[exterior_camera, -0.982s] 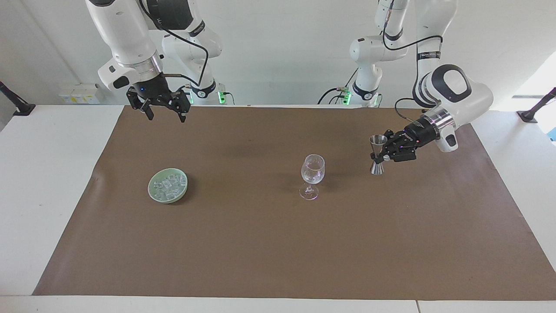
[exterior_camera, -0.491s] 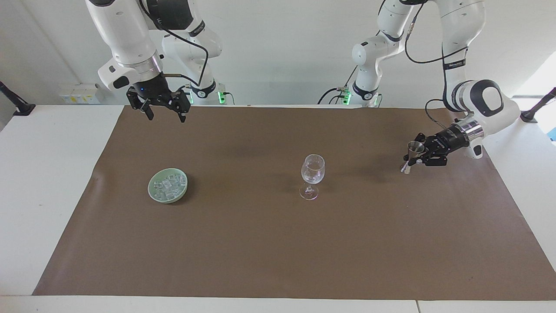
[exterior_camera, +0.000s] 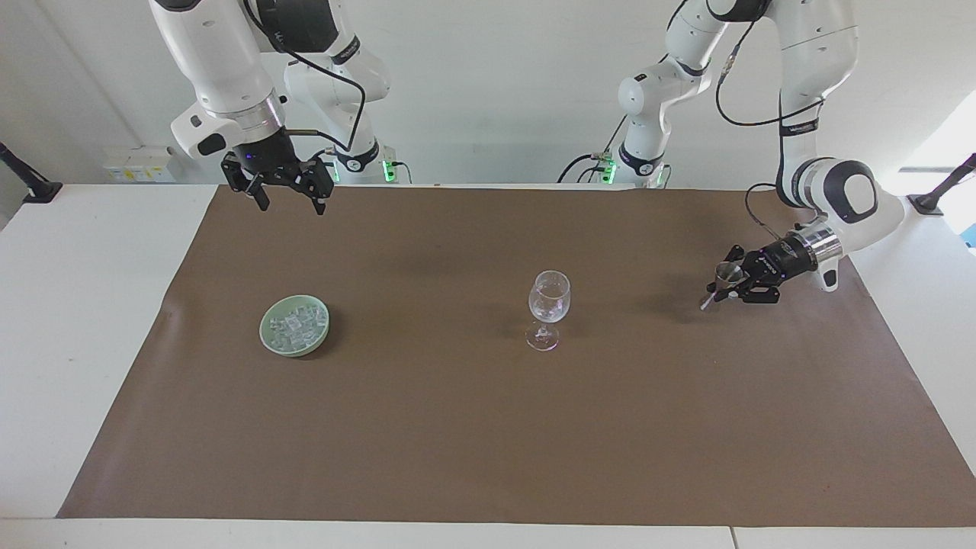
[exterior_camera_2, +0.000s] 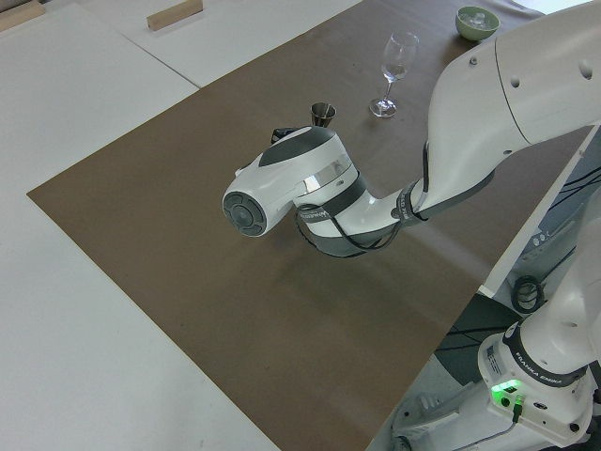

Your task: Pour wine and add ice with both arms

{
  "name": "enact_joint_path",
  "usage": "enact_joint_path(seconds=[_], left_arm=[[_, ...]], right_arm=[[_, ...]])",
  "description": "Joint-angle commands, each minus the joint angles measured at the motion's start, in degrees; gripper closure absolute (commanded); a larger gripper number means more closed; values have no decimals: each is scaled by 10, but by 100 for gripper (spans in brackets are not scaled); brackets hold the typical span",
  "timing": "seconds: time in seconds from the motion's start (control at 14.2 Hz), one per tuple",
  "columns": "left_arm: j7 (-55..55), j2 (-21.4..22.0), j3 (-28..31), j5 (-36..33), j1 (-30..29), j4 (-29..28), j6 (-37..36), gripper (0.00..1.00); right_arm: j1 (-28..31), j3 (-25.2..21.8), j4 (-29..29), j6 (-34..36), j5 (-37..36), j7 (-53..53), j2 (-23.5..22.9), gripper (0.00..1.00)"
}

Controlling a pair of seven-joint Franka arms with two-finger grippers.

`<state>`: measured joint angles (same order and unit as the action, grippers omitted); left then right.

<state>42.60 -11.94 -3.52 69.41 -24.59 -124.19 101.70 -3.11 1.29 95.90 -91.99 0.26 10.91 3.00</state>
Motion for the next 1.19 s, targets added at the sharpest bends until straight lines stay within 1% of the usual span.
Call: enact_joint_path(seconds=[0.0,0.21,0.28,0.35,0.56,0.63,0.84,1.12], left_arm=[[2,-22,-4,-15,-11,15,-8,100],[1,-26,-4,-13,-10,7,0,100],[1,-27,-4,-13,-10,4,6,100],[0,-33,-5,-13,-11,3,3,100],[-2,-63,-5,-14,-24,10,-5,100],[-4,-65,-5,-13,-24,10,-4,100],[-3,-69,-6,-11,-25,10,-7,100],[-7,-78,-5,-10,-27,11,-8,100]], right_arm=[[14,2,3,-19,11,-19,3,0],[15,2,10,-44,12,-41,3,0],[14,2,24,-82,13,-41,4,0],[15,2,38,-102,13,-41,5,0],[19,0,62,-143,12,-41,-5,0],[27,0,71,-153,10,-41,-8,0],[35,0,118,-223,3,-57,-15,0],[45,0,150,-280,2,-63,-54,0]])
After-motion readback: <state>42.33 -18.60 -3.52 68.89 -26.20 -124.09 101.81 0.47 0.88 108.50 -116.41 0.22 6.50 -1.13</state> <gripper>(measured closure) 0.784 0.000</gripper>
